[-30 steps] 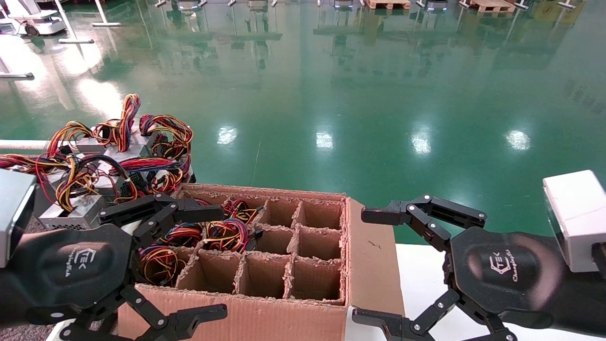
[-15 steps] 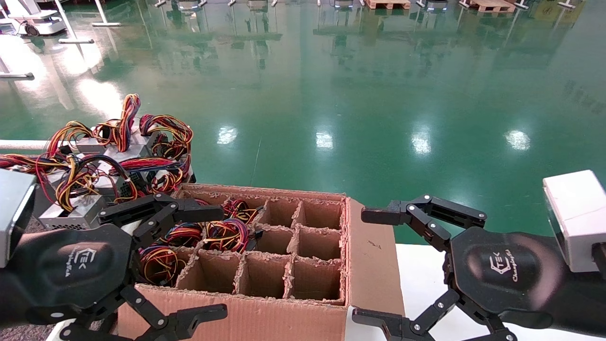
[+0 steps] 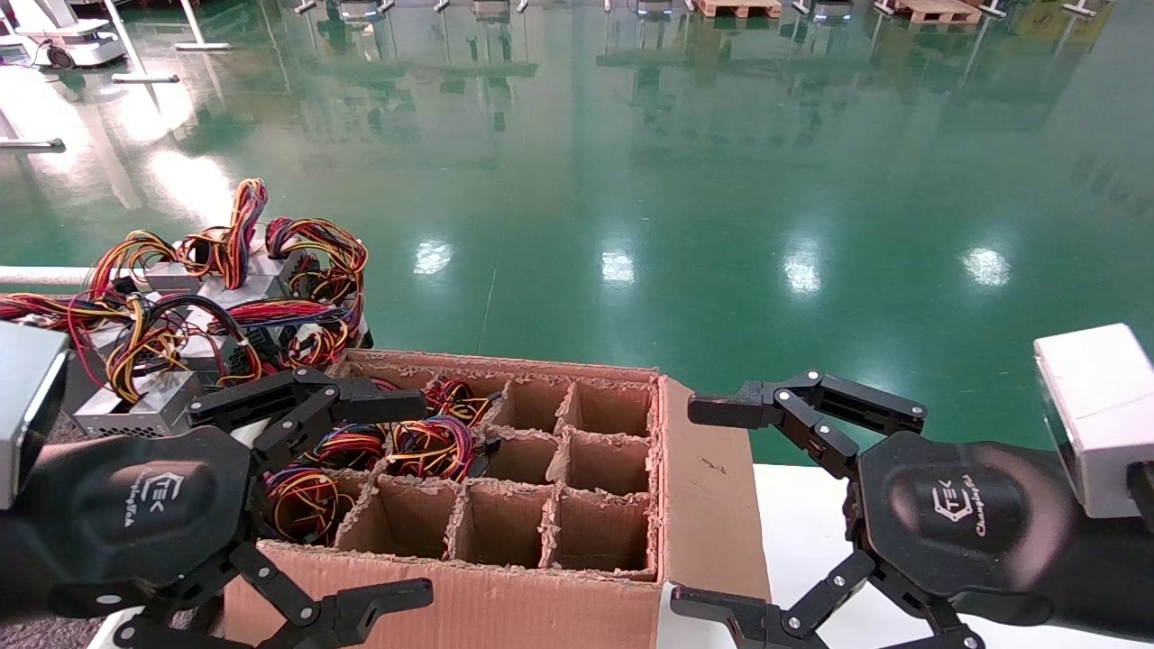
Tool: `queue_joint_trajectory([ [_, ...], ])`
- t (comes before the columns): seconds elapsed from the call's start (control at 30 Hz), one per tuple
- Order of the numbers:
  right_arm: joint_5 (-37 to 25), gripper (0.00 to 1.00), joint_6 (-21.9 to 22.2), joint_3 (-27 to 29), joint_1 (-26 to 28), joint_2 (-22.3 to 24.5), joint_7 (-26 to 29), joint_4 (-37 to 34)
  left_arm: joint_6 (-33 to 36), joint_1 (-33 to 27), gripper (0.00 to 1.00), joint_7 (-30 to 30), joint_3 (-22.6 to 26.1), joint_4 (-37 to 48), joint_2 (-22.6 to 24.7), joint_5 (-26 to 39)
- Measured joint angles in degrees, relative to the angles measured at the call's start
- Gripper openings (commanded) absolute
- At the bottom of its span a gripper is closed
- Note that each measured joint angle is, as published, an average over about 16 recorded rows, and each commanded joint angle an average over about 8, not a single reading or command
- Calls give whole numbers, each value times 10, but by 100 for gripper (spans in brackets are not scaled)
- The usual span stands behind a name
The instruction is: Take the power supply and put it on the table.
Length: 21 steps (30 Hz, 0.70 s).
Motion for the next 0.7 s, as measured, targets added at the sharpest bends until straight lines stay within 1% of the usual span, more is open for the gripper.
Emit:
queue_joint_trajectory([
  [0.7, 0, 100, 0, 0, 0, 0, 0, 0, 0, 0, 100, 0, 0, 0, 0, 0],
])
